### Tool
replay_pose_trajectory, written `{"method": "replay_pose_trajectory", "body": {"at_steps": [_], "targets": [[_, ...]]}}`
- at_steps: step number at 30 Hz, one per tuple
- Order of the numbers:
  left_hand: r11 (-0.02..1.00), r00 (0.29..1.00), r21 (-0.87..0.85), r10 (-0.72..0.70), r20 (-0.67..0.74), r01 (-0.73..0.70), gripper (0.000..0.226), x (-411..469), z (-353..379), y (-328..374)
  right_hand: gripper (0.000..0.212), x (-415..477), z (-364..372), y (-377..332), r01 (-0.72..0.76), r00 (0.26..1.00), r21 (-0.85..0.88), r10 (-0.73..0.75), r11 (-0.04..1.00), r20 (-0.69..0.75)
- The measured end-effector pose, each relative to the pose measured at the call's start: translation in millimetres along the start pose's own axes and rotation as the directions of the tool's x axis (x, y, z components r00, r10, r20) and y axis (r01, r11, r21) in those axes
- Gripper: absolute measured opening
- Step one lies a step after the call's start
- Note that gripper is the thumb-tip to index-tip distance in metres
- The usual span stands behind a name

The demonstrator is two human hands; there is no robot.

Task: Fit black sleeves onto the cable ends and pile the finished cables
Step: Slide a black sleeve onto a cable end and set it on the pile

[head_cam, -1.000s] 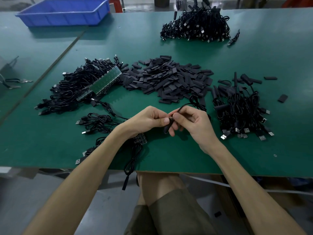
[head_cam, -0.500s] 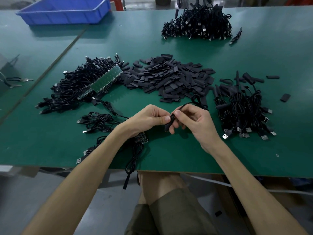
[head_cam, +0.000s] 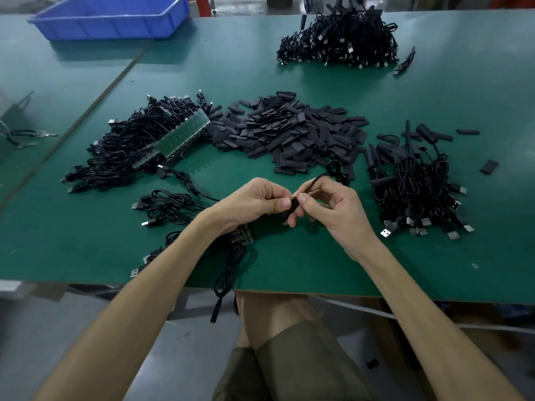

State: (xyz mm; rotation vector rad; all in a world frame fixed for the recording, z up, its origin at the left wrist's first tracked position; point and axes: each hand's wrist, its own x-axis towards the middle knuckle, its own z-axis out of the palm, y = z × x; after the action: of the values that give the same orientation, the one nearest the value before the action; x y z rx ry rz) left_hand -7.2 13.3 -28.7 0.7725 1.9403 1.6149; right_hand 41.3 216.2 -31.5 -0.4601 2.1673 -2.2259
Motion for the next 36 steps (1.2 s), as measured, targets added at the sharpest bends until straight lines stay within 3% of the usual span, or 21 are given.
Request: {"method": "replay_pose_trajectory", "body": {"at_steps": [19, 26, 36], "targets": [[0.999, 1.000, -0.033, 0.001, -0.001, -0.001, 0.022, -3.2, 1.4, 3.8, 0.006, 0.4, -0.5, 4.4, 0.010, 1.000, -0.080, -0.010, 0.997, -0.008], [1.000, 0.999, 0.008, 0.006, -0.053, -0.006, 0.033, -3.2, -2.2, -0.8, 0.010, 1.2, -4.0, 9.1, -0.027, 0.992, -0.087, 0.016, 0.996, -0.124], [1.000, 1.000, -0.015, 0.012, -0.010, -0.012, 0.042, -4.3, -5.5, 0.2, 0.019, 2.6, -5.7, 10.7, -0.047, 0.976, -0.041, 0.037, 0.998, -0.217]]}}
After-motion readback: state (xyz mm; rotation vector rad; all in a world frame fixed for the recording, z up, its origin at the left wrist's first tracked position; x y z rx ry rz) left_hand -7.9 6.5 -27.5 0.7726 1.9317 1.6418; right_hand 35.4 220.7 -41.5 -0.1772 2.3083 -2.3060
